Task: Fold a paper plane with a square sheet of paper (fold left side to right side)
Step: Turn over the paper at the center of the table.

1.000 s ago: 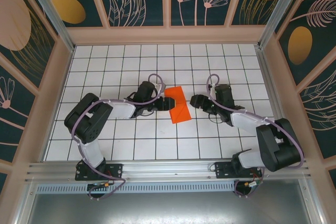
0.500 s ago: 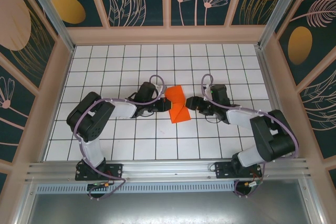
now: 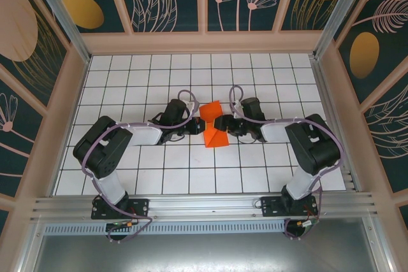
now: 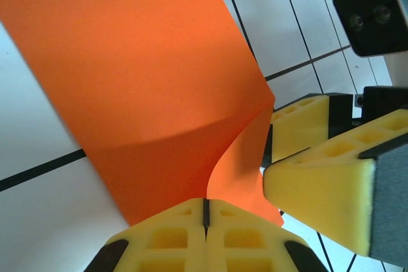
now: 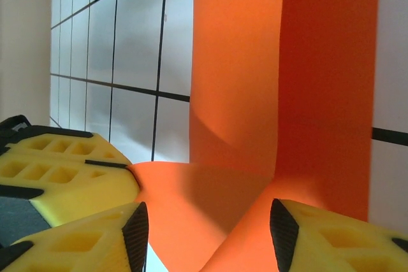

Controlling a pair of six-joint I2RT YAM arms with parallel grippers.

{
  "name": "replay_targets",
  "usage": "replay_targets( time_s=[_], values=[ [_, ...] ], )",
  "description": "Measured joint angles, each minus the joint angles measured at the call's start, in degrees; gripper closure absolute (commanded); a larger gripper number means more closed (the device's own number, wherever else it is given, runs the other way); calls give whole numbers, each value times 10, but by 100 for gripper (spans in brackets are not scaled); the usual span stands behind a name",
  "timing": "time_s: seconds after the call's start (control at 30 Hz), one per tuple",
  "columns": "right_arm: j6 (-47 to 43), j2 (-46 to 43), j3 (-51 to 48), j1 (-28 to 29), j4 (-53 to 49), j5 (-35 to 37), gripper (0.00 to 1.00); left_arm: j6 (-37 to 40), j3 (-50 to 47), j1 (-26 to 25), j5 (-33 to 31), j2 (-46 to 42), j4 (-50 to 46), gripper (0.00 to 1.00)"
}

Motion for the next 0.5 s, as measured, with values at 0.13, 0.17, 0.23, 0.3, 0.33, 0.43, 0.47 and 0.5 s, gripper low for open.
replay_targets(
  time_s=[0.13, 0.17, 0.23, 0.3, 0.33, 0.43, 0.47, 0.5],
  values=[
    [9, 16, 2, 8, 11, -7, 75, 3, 0, 0, -10, 0, -1, 75],
    [11, 17, 3, 9, 12, -8, 82, 3, 0, 0, -14, -1, -3, 67],
    [12, 17, 5, 10, 14, -7, 98, 3, 0, 0, -30, -6, -13, 58],
    [7, 17, 8, 10, 17, -4, 100, 2, -3, 1, -46, -21, -26, 47],
    [10, 17, 9, 9, 19, -3, 100, 2, -6, 4, -52, -35, -30, 37],
    [3, 4, 9, 1, 21, -2, 100, -12, -23, 18, -66, -88, -32, 17],
    [-1, -6, 9, -5, 20, -2, 100, -19, -29, 24, -69, -107, -30, 12],
    [-6, -21, 9, -12, 20, -6, 100, -27, -36, 30, -71, -129, -28, 5]
  ],
)
